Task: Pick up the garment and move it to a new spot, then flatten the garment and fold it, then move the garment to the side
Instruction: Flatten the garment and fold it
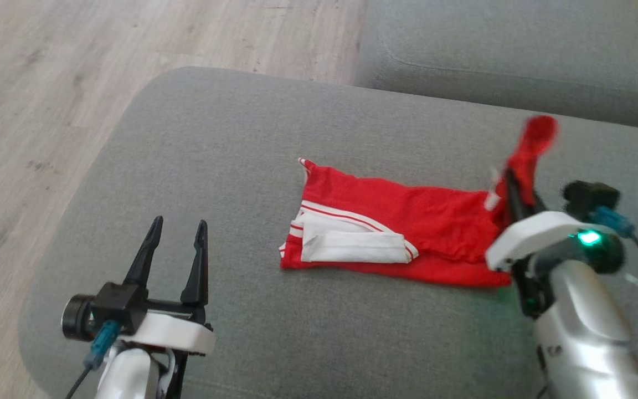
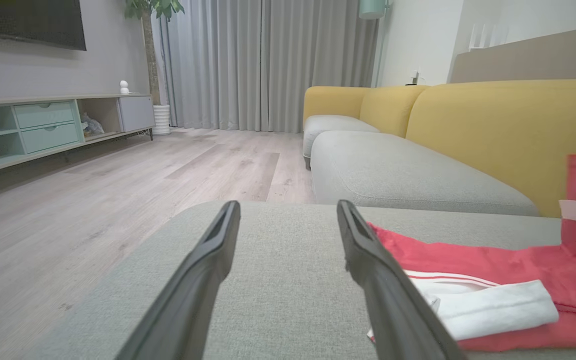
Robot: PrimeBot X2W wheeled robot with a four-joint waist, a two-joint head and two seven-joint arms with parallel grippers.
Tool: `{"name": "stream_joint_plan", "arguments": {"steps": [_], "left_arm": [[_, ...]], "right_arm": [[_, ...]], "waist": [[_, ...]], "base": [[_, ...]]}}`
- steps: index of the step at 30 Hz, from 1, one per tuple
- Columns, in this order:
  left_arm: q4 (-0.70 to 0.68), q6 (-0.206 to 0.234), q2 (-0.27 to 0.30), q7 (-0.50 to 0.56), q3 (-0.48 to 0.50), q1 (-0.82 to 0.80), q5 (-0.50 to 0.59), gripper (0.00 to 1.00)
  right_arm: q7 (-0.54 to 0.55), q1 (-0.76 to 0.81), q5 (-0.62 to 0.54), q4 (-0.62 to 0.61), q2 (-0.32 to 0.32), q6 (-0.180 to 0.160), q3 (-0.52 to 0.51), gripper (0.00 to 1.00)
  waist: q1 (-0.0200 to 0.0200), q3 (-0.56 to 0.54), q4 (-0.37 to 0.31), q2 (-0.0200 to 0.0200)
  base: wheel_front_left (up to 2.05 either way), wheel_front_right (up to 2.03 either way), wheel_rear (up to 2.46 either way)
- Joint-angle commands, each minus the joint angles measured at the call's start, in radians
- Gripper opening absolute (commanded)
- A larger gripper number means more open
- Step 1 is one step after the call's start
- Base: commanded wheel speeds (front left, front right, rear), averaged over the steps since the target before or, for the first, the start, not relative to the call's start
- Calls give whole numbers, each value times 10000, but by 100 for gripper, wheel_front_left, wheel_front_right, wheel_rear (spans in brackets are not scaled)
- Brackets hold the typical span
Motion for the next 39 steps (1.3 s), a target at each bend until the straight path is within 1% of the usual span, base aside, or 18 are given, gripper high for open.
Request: {"name": "stream_joint_plan", "arguments": {"steps": [1,5,7,8,9,13,14,16,24,30,35,36,37,39], "left_arm": [[-269,37,41,-53,290,-402,64,100],[-290,43,2,-53,184,-471,38,100],[-305,32,-18,-53,107,-537,15,100],[-305,32,-18,-53,107,-537,15,100],[-311,28,-25,-53,89,-575,-4,100],[-330,19,-53,-53,73,-812,-86,100],[-343,10,-66,-53,56,-903,-123,100],[-349,4,-77,-53,48,-966,-154,100],[-308,-39,-125,-53,-41,-1251,-302,100],[-261,-61,-155,-53,-90,-1426,-389,100],[-213,-75,-170,-53,-130,-1468,-418,100],[-200,-78,-172,-53,-126,-1470,-418,100],[-185,-80,-173,-53,-121,-1473,-417,100],[-152,-85,-176,-53,-100,-1482,-409,100]], "right_arm": [[14,-318,417,-514,-19,65,755,0],[120,-278,1602,-949,-18,65,2236,0],[186,-316,2555,-1101,-18,65,2920,0],[186,-316,2555,-1101,-18,65,2920,0],[193,-367,2948,-1133,-18,65,3264,0],[84,-663,3667,-1010,-18,65,4541,0],[5,-781,3986,-874,-18,65,5068,0],[-85,-907,4237,-713,-18,65,5545,0],[-350,-1440,5072,-154,-18,65,7084,0],[-465,-1629,5325,203,-18,65,7762,0],[-411,-1620,5657,178,-18,65,8301,0],[-410,-1639,5667,206,-18,65,8393,27],[-400,-1656,5644,184,-18,65,8528,100],[-304,-1642,5733,39,-18,65,8780,100]], "waist": [[1,-56,151,0],[1,47,449,0],[1,143,604,0],[1,143,604,0],[1,214,667,0],[1,504,888,0],[1,636,970,0],[1,783,1030,0],[1,1343,1292,0],[1,1536,1428,0],[1,1583,1489,0],[1,1580,1488,0],[1,1575,1490,0],[1,1569,1477,0]], "base": [[0,0,0],[0,0,0],[0,0,0],[0,0,0],[0,0,0],[0,0,0],[0,0,0],[0,0,0],[0,0,0],[0,0,0],[0,0,0],[0,0,0],[0,0,0],[0,0,0]]}}
